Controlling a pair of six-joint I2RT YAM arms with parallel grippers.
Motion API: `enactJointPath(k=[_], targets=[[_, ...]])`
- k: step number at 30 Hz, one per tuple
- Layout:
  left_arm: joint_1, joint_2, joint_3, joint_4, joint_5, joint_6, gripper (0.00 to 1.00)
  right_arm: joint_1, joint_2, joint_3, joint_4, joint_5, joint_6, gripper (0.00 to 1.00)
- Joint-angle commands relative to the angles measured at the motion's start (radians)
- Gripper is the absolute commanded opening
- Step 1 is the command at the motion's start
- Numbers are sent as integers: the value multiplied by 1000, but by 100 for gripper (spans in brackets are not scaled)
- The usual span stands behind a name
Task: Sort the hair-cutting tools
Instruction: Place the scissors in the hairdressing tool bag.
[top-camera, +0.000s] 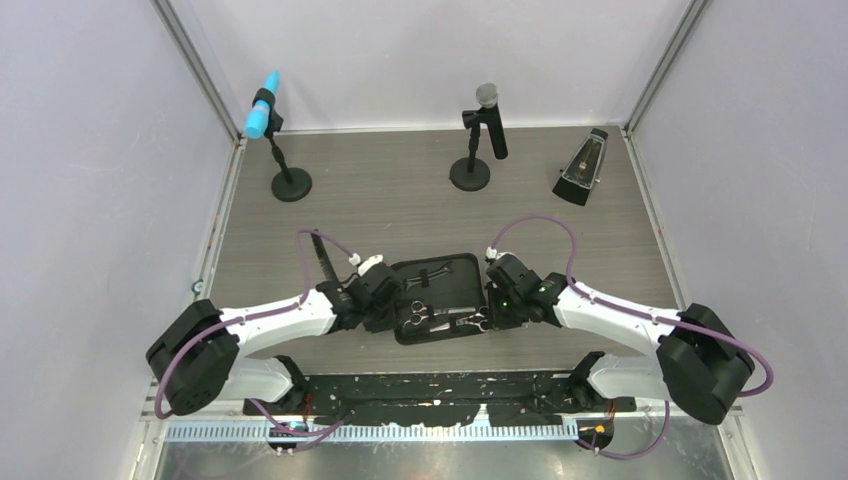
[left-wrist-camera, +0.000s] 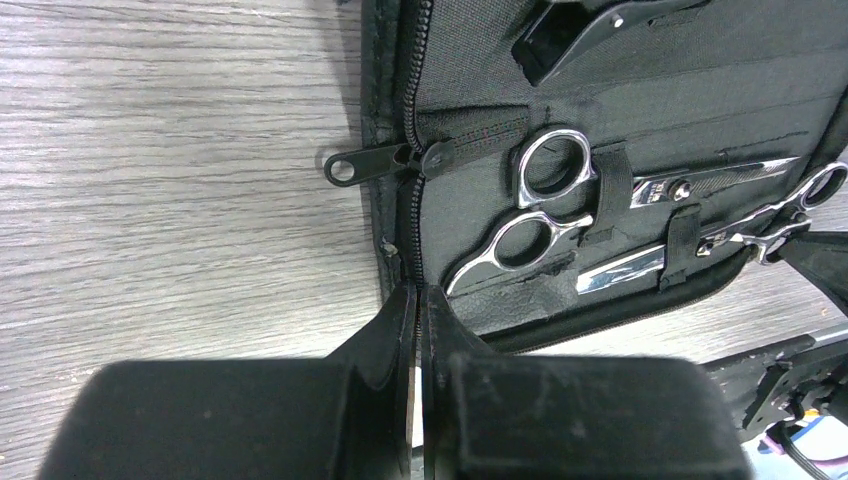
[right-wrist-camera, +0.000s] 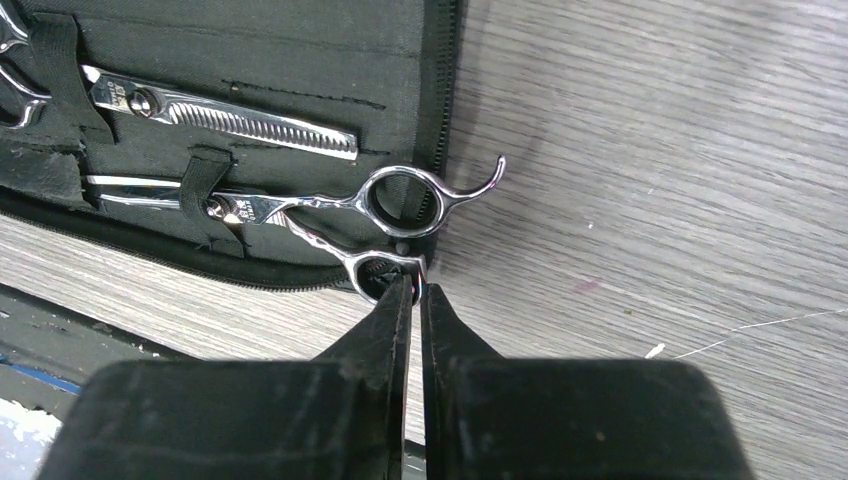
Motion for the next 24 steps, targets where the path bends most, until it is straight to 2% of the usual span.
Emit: enactJointPath(k=[1,11,24], targets=[[-27,14,66,44,6,-1,0,49,32,84,48,1,23,5],[-54,26,89,44,-2,-2,0,190,200,231,86,-10,62,5],[-54,-3,76,-1,-56,22,0,252,348,383,56,11,-40,5]])
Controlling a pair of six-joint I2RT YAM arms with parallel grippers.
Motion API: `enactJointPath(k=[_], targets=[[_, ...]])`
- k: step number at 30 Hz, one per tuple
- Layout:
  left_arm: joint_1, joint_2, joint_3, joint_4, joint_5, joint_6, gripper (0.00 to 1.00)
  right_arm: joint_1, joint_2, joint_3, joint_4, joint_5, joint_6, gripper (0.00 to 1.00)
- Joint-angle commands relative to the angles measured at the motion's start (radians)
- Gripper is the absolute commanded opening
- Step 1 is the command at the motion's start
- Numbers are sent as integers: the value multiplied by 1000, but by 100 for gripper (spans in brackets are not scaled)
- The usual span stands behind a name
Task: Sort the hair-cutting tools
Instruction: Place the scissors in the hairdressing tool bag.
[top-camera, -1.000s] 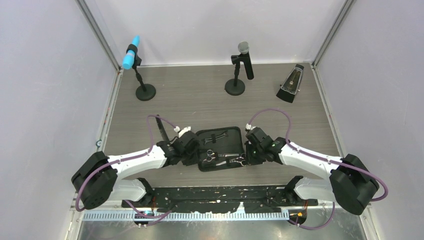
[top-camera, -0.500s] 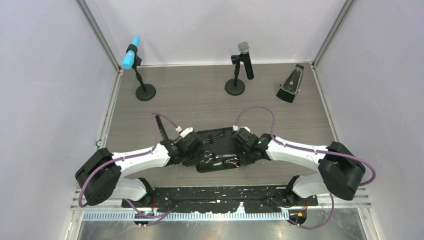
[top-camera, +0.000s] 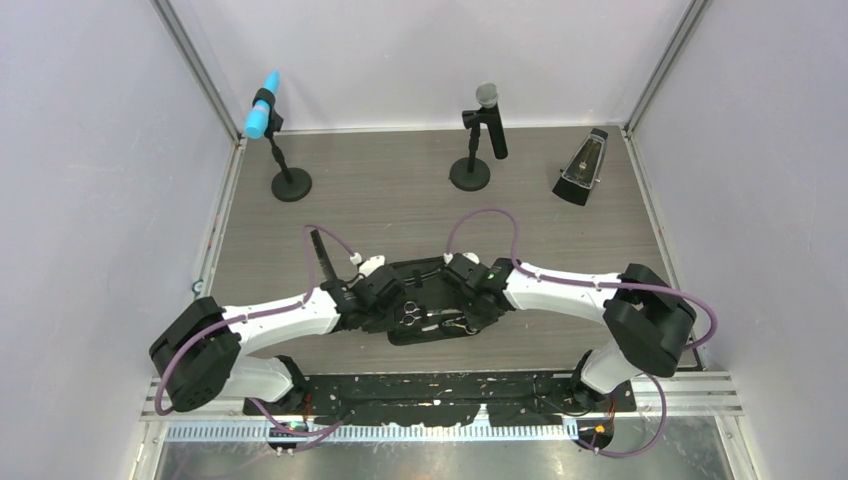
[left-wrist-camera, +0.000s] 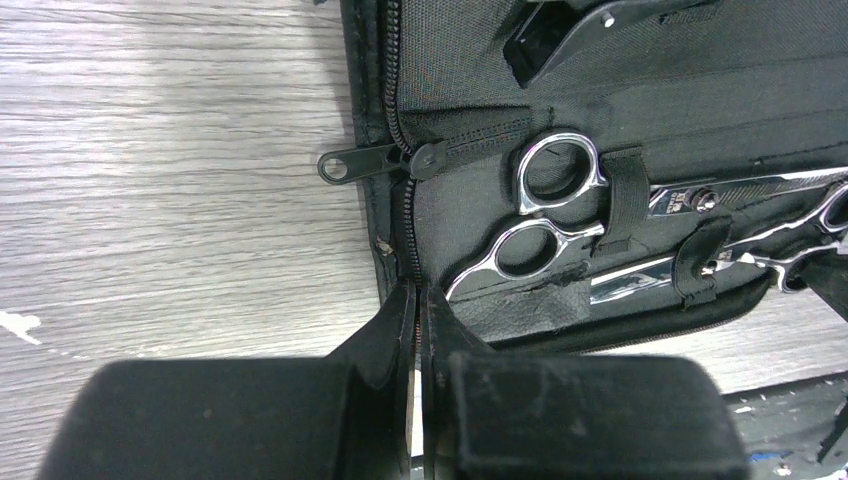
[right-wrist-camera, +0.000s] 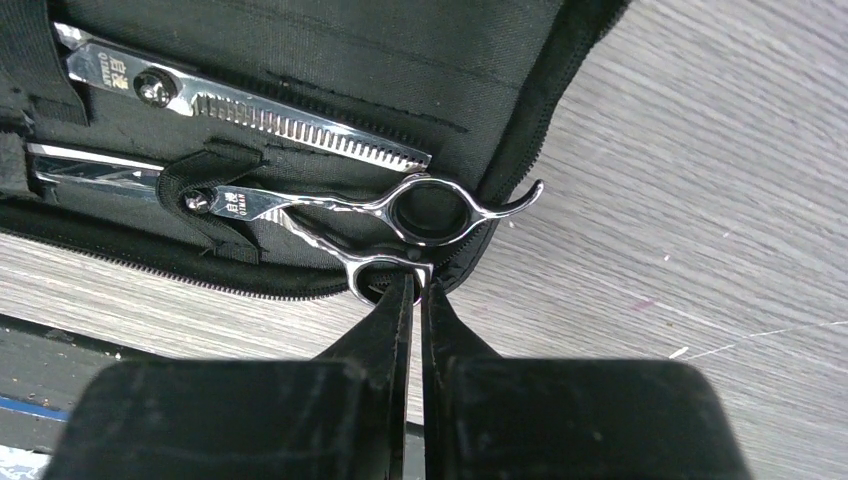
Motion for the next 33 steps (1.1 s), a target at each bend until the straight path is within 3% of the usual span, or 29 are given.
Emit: enactJointPath(k=[1,8,14,16,18,20,22,28,33], targets=[[-17,-35,34,86,17,-6,0,70,47,108,241,-104,-19,5],[36,-30,9,78,30,10,0,82,57,105,249,-121,-35,5],[133,-102,-20,32,-15,81,6,72,-40,79,235,-105,-14,29],[137,-114,6,-12,-47,112,15,60,-80,82,223,-88,-14,35],[138,-126,28,-35,-65,126,31,37,-117,81,214,-69,-18,41],[139,-143,41,-55,-85,130,50,6,-149,72,212,-67,-21,43],[138,-167,54,-89,-108,130,59,-19,-173,62,212,-65,-25,43],[106,-230,91,-130,-117,108,61,-98,-198,-14,246,-78,-27,44],[10,-143,159,-70,-37,60,59,-153,-179,-78,320,-105,-17,46]])
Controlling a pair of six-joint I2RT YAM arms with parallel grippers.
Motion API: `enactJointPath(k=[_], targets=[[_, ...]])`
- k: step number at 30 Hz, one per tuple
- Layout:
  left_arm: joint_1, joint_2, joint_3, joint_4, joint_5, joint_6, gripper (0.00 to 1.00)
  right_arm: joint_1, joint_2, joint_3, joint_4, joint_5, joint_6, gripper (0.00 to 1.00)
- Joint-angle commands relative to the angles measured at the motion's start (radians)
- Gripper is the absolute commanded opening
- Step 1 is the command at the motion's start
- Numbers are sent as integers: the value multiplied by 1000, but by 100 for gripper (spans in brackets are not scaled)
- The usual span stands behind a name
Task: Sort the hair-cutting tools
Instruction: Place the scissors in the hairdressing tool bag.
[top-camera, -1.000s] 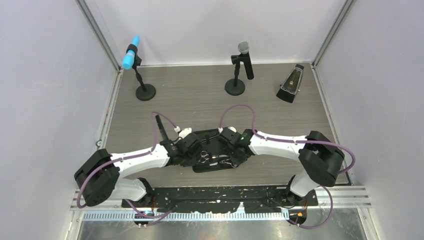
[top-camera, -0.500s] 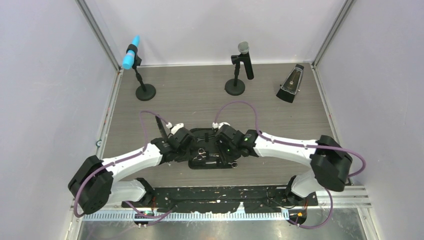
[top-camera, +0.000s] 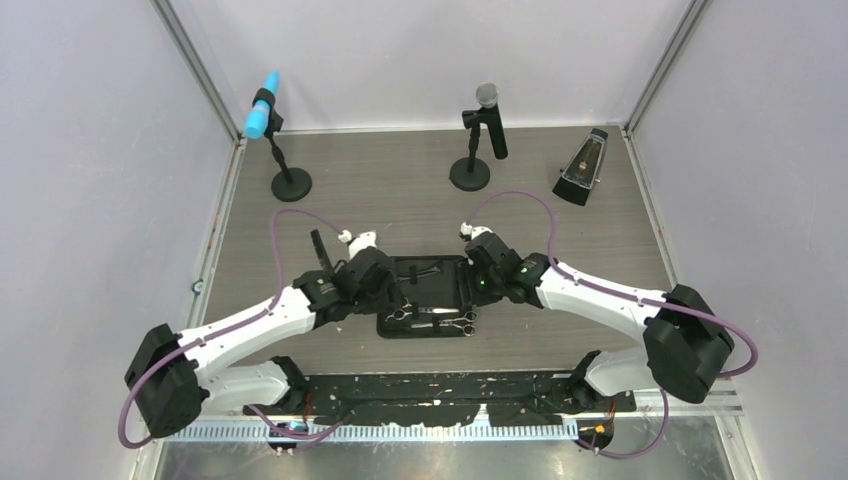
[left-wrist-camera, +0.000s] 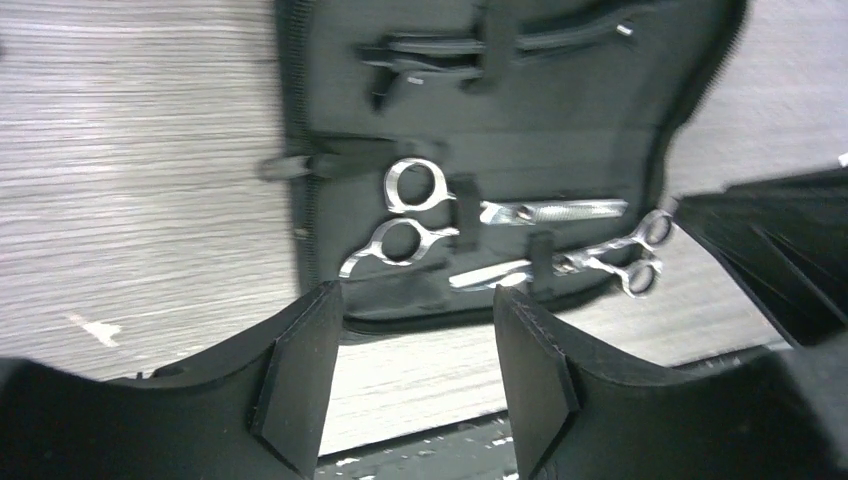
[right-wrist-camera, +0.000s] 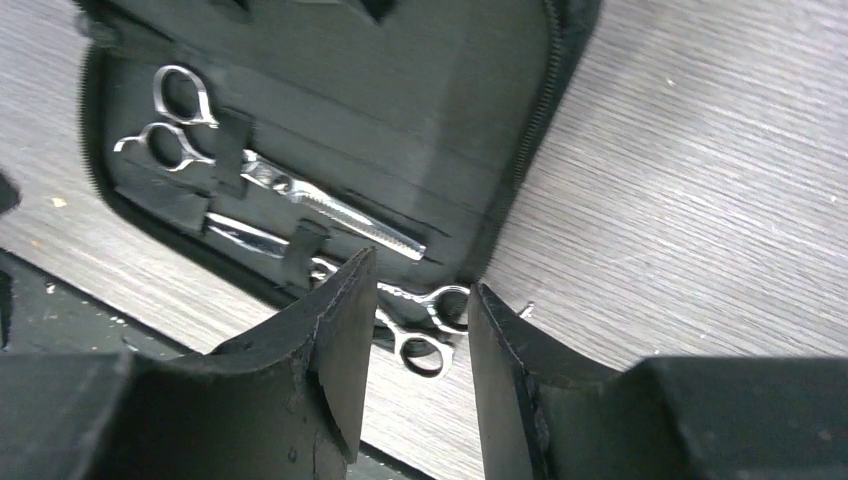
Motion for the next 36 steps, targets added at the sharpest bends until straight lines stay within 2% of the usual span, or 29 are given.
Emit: enactJointPath(k=[1,9,15,25,36], targets=[[-80,88,87,58,63,-45,58,-40,10,-34,92,-47,7,46],[-158,304,202,100,138,-56,46,-48,37,-63,148,-80,1,46],[-166,392,245,95,185,-56,43,-50,70,-70,176,-96,2,46],[-202,482,311,-7,206,-69,47,-54,99,-64,184,-98,-6,46],[-200,562,345,-39,240,-71,52,-62,91,-77,195,-66,-7,47]])
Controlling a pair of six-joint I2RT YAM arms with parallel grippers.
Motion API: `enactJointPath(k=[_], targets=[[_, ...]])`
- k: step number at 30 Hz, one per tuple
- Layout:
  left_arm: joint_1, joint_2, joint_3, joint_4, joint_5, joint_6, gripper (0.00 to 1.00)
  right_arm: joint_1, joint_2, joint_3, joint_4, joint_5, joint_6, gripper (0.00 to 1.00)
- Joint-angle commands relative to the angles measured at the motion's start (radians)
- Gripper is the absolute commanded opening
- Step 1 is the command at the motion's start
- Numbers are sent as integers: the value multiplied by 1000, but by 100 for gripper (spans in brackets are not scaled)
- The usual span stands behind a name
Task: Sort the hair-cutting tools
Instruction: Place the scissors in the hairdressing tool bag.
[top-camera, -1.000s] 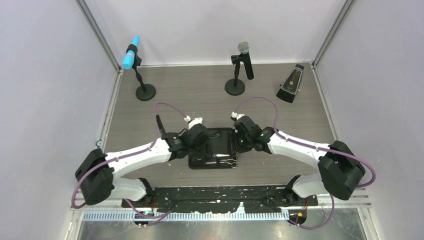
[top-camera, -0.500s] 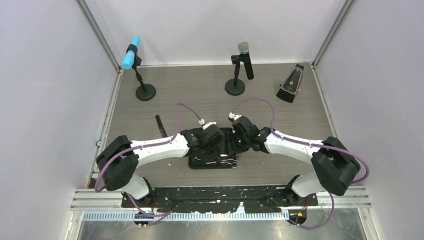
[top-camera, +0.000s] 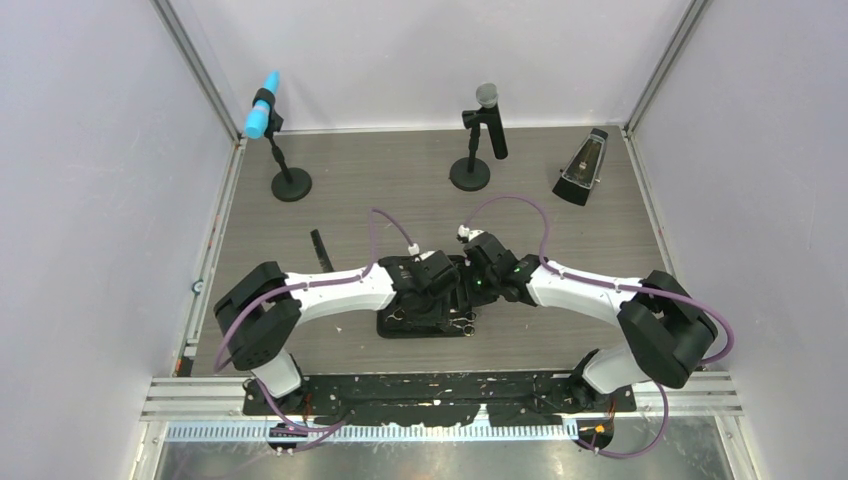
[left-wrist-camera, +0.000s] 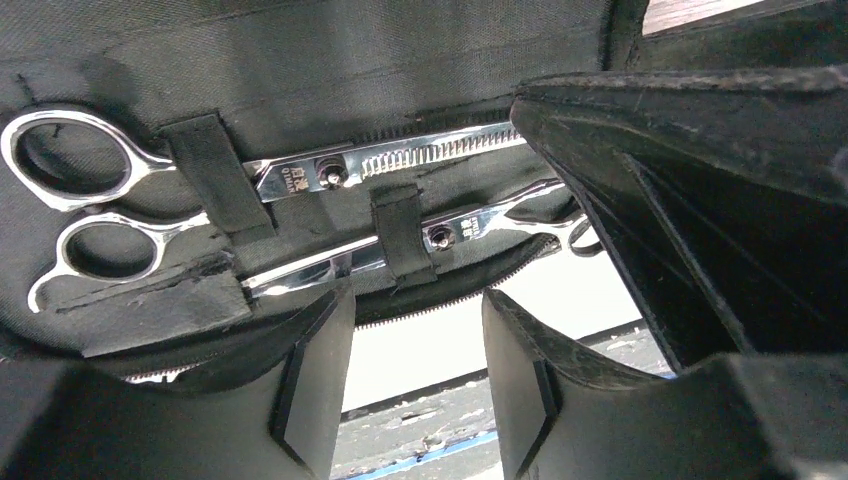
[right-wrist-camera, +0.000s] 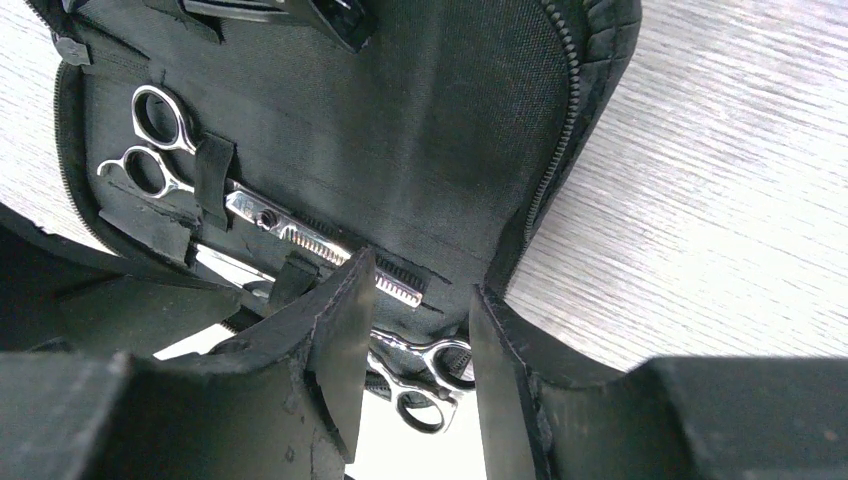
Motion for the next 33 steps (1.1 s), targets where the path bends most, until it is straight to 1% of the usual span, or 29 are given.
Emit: enactJointPath(k=[1,3,10,20,25,29,30,33], targets=[[-2,27,38,-22,19,-12,52,-7,-11,-8,43,19,-8,47],[1,40,41,-21,14,-12,51,-8,-9,-6,47,15,-7,47],[8,83,60,-20,-13,-1,43,-8,4,-22,68,-14,-1,46],[27,128,80,-26,-33,12,33,-8,-27,-49,82,-59,-1,46],[47,125,65,-16,-41,26,20,-8,-59,-62,88,-81,1,46],[64,123,61,-17,-38,47,3,-8,-81,-62,88,-109,-6,46],[64,117,59,-14,-38,49,0,-8,-88,-62,88,-113,-10,46],[64,101,42,3,-38,50,0,-9,-105,-63,84,-134,-31,46]])
